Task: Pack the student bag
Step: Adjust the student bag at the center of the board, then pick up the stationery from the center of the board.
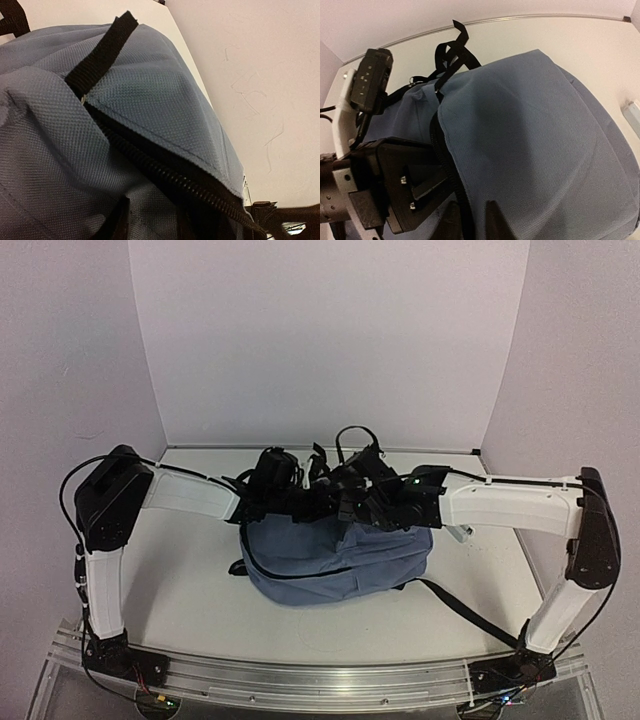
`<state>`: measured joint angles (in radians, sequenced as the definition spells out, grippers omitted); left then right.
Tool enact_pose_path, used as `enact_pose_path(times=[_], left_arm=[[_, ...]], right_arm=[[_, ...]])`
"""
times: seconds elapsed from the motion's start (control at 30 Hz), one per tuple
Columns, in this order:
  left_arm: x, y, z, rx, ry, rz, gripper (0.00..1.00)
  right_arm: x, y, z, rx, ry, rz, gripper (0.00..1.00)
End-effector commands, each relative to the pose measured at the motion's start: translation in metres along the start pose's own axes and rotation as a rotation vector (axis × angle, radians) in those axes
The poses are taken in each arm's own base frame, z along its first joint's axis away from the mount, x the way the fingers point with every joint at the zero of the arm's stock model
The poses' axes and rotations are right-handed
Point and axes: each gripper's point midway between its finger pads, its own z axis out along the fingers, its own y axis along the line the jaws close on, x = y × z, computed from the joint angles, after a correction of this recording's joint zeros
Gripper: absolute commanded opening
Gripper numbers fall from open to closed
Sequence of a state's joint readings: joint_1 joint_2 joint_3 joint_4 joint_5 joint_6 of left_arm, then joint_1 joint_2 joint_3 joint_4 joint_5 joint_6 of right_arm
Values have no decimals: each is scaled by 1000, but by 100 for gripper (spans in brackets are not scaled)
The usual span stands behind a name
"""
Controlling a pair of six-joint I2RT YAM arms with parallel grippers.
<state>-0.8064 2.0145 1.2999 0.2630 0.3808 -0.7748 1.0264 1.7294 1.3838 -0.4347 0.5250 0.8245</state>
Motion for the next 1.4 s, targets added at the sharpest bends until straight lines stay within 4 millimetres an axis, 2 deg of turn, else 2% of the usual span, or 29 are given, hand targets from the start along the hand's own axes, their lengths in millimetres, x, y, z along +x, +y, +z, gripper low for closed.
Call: enact_pose_path(times=[0.0,0.07,0.17,0.3,0.4,0.57,0.7,0.8,0.93,1.07,1.2,1.27,1.37], left_arm=[[-2,27,-30,-148,-33,-7,38],[-8,16,-47,-147,-64,19,47],[-10,20,-75,-237,-81,8,57],[-5,38,-108,-335,-67,-35,68],[-3,47,-131,-376,-76,-53,78],[-6,51,-166,-377,-133,-78,88],[-10,56,-193,-393,-185,-107,93],[-11,57,-205,-411,-206,-101,96],[-9,56,-211,-419,-200,-99,97],[-9,53,-214,-414,-200,-95,97],[-8,55,-215,-421,-204,-96,97],[-7,57,-214,-423,-201,-101,97],[-5,59,-211,-421,-191,-108,97]], right_arm=[[-35,-6,-33,-42,-75,11,50],[-43,-23,-37,-25,-71,16,60],[-52,-55,-32,4,-53,21,73],[-59,-115,-7,65,24,25,88],[-52,-163,16,126,101,-14,96],[-27,-250,61,236,254,-18,98],[-12,-295,83,272,335,6,98],[-7,-308,96,275,361,17,98],[3,-324,115,293,396,2,98],[10,-322,127,258,413,-28,98],[13,-316,130,216,426,-27,98],[16,-312,129,191,434,-24,95],[20,-316,132,211,443,-30,87]])
